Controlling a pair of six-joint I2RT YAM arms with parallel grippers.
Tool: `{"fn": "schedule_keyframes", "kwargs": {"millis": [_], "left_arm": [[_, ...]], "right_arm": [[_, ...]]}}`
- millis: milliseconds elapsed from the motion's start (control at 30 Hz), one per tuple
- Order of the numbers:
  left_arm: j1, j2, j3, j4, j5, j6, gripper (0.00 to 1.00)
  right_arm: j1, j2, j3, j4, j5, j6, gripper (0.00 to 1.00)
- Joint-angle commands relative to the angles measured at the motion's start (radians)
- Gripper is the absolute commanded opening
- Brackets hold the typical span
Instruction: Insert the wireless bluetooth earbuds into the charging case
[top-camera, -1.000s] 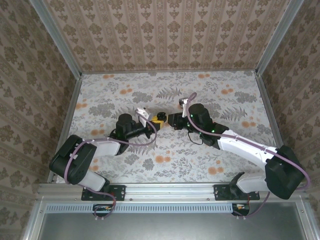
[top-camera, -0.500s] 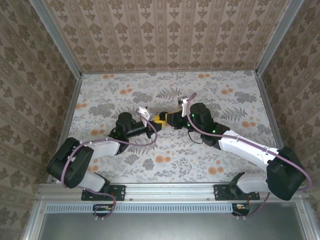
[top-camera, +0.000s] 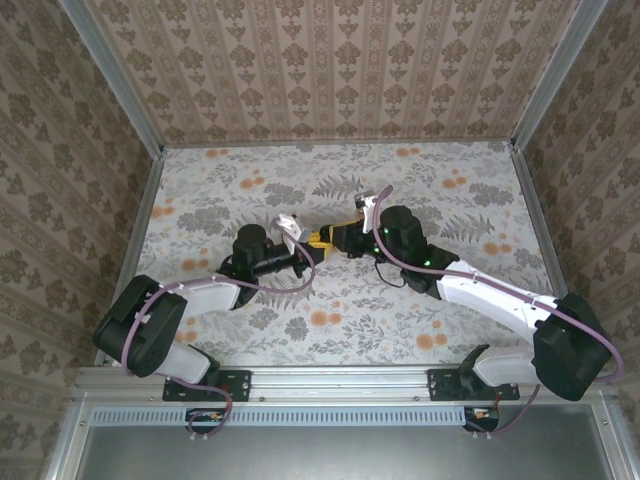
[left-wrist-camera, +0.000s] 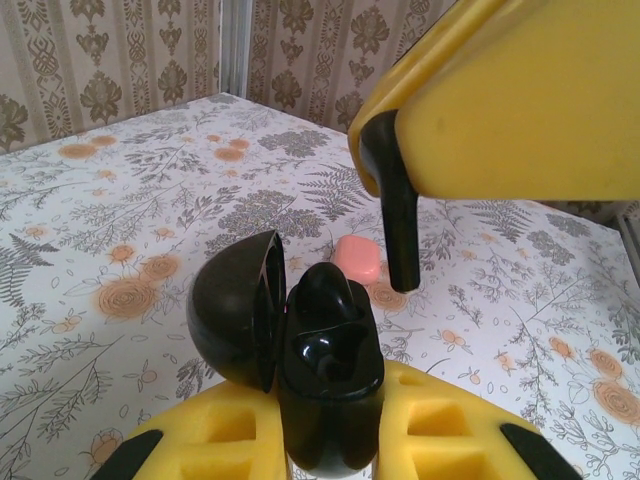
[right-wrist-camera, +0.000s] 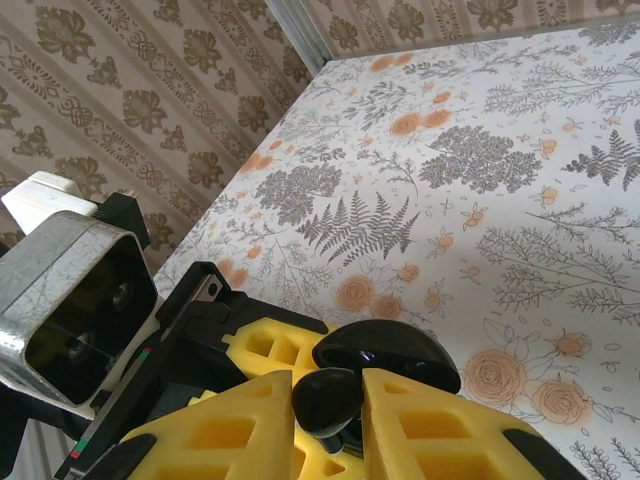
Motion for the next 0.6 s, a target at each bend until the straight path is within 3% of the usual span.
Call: {"fn": "schedule_keyframes", "kwargs": {"millis": [0,567], "left_arm": [[-0.009,-0.034,0.039,0.014,0.029,0.014,0.1],[-0.012,-0.055,0.046,0.013,0.042,0.006,0.1]], "right_arm": [[0.005,-0.001,0.028,0.033,0.028,-0.018,0.22],[0.005,0.019,0.017,0.066,0.038,-0.016,0.22]]}}
